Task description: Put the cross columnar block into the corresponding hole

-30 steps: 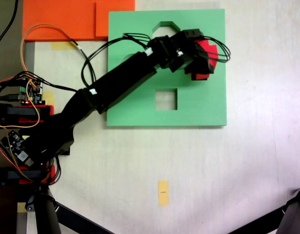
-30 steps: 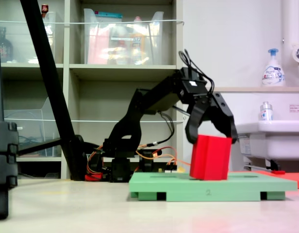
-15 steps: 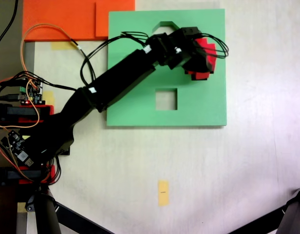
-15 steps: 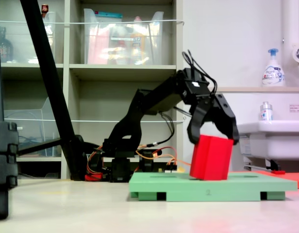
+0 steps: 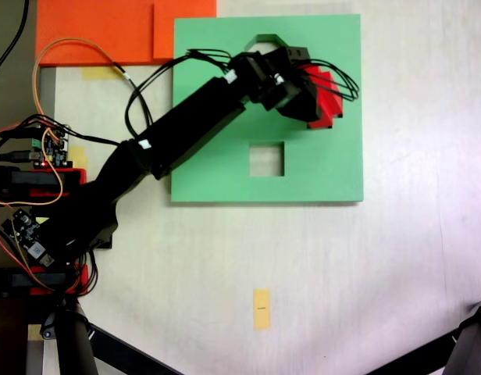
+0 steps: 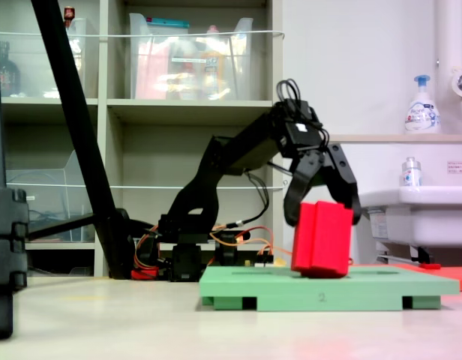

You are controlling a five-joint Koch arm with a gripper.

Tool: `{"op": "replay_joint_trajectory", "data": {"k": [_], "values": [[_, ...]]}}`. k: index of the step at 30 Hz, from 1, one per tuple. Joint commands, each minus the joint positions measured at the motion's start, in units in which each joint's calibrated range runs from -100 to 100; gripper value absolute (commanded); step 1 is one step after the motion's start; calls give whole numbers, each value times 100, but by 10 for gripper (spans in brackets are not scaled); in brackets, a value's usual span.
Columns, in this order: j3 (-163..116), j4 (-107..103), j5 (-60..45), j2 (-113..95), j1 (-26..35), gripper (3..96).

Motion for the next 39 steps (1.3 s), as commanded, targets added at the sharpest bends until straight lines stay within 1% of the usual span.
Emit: {"op": "replay_joint_trajectory", "data": {"k": [1,9,18,31,32,34,36,37,39], "values": [[89,-383,78,-61,-10,421],[89,108,151,540,-103,423],[89,493,366,889,5,423],[89,503,352,973,68,421],[89,493,347,931,68,441],[89,474,352,833,63,534],[89,464,357,749,63,550],[89,445,357,735,63,587],[89,253,357,596,63,759]]}}
